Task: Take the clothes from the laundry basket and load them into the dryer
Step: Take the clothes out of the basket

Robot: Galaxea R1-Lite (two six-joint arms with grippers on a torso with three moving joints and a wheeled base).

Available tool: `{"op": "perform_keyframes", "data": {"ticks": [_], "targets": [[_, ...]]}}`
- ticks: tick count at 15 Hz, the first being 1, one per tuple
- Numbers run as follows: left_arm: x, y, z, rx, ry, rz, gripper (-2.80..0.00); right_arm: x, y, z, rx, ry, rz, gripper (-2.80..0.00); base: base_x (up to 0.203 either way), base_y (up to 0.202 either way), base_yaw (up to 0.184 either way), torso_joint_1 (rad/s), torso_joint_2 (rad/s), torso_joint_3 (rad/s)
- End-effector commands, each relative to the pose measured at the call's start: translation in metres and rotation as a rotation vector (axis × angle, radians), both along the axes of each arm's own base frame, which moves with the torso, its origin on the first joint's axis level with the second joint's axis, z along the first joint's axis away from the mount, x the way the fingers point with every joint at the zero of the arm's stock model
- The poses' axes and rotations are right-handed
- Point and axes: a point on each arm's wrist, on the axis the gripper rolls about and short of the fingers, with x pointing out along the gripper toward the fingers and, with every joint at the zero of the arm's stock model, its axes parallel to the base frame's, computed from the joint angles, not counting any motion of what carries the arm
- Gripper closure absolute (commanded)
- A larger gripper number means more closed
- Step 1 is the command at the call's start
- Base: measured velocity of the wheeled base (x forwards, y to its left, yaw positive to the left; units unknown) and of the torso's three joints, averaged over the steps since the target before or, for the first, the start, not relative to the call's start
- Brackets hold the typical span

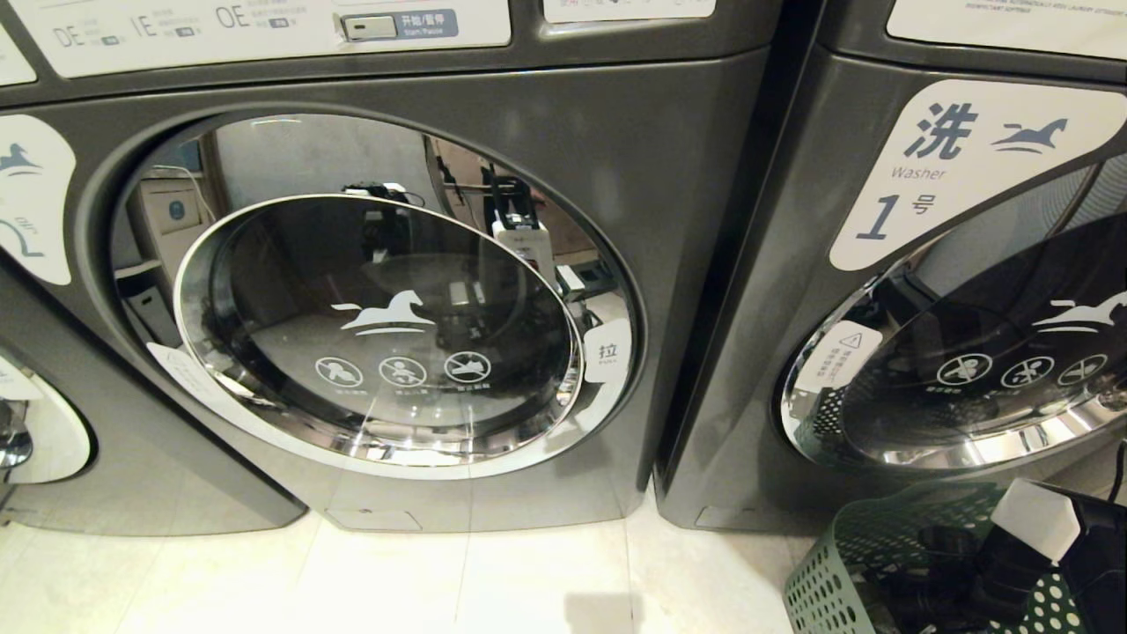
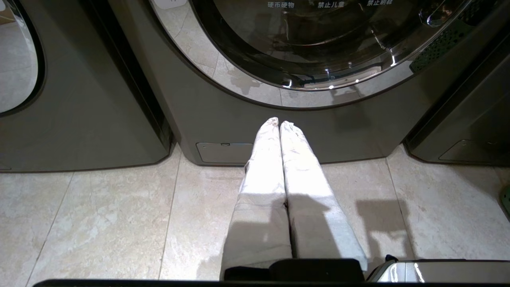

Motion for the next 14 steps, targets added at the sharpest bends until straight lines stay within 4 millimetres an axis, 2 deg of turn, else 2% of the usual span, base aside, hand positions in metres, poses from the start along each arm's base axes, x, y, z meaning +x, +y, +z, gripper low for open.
{"op": "perform_keyframes", "data": {"ticks": [1,5,9,14], "targets": [[0.000,0.000,0.000,0.000,0.000,0.000,0.00,-0.001,-0.002,0.000,0.004,-0.001,-0.008,0.00,0.000,0.000,0.000,0.000,0.00,0.000],[0.000,0.000,0.000,0.000,0.000,0.000,0.00,-0.009,-0.010,-0.002,-0.012,0.046,-0.056,0.00,0.000,0.000,0.000,0.000,0.00,0.000],[0.000,0.000,0.000,0.000,0.000,0.000,0.00,-0.028,-0.021,-0.006,0.014,0.103,-0.092,0.00,0.000,0.000,0.000,0.000,0.00,0.000],[0.000,0.000,0.000,0.000,0.000,0.000,0.00,-0.029,-0.020,-0.006,0.017,0.103,-0.086,0.00,0.000,0.000,0.000,0.000,0.00,0.000]]}}
